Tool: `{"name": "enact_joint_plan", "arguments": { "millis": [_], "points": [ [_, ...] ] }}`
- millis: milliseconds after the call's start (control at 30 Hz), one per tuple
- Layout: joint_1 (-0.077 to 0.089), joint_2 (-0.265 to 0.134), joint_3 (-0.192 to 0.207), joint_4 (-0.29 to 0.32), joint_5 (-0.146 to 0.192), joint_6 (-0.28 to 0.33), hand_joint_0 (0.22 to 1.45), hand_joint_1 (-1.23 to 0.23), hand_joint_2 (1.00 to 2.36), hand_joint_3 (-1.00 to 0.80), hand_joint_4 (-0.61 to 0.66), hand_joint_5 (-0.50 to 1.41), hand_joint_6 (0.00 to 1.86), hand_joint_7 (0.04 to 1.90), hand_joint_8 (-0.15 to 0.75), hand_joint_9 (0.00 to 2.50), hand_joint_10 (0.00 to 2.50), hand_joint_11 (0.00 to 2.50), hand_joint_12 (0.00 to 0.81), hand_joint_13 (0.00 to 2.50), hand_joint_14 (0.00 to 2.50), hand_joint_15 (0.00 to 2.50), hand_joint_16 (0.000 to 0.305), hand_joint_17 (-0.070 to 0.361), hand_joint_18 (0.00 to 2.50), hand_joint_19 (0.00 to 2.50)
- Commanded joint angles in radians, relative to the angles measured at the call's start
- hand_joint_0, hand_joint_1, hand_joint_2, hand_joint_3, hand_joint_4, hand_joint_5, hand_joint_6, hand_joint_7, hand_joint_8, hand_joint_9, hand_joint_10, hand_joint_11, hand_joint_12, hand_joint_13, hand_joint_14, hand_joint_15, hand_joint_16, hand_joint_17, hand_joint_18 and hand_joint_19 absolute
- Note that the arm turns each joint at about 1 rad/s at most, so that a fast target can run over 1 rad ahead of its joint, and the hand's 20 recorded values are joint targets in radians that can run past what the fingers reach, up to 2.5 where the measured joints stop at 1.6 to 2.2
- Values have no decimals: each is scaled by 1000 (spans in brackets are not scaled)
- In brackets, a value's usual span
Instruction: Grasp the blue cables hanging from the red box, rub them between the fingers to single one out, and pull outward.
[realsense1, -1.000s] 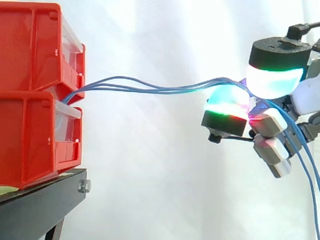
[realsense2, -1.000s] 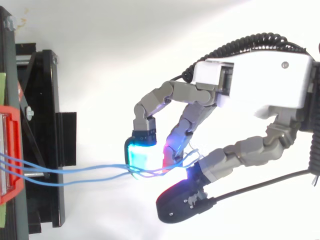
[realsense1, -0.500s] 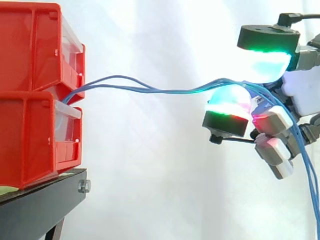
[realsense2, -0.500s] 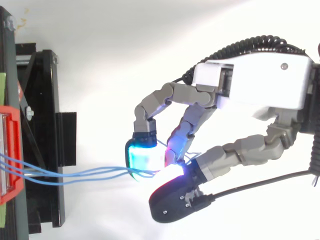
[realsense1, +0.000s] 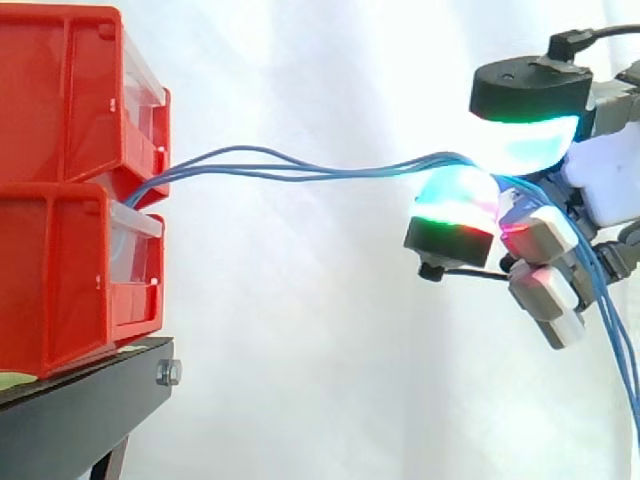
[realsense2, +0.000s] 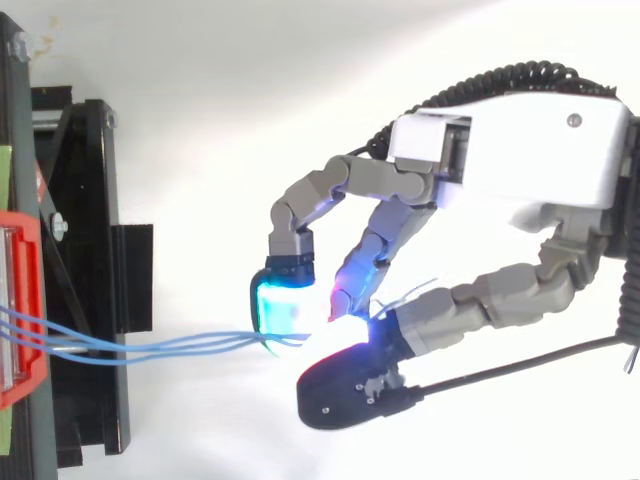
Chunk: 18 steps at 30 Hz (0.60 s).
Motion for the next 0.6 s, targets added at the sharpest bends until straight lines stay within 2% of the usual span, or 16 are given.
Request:
{"name": "enact_joint_plan", "arguments": {
  "millis": [0,133,167,300,433,567],
  "points": [
    [0,-1,17,-29,-3,0,741,-921,1011,-357,-45,-183,861,924,224,1105,22,677,298,946,31,643,47,105,701,628],
    [0,-1,20,-43,-4,2,760,-924,1004,-451,14,-186,862,898,223,1111,24,688,292,943,31,650,46,104,701,628],
    [0,-1,19,-43,-4,0,735,-915,1000,-500,18,-183,870,969,222,1113,24,687,294,945,31,653,46,103,702,629],
    [0,0,20,-40,-4,2,687,-876,1000,-500,64,-171,881,1036,232,1184,22,693,293,976,30,665,46,103,714,640],
    [-2,0,22,-41,-4,6,589,-779,1000,-500,78,-164,878,1044,243,1228,22,703,302,1000,31,663,46,105,731,663],
    [-2,-1,31,-44,-4,9,546,-715,1000,-500,85,-161,870,1034,249,1249,23,686,313,1015,29,664,49,109,746,664]
  ]
}}
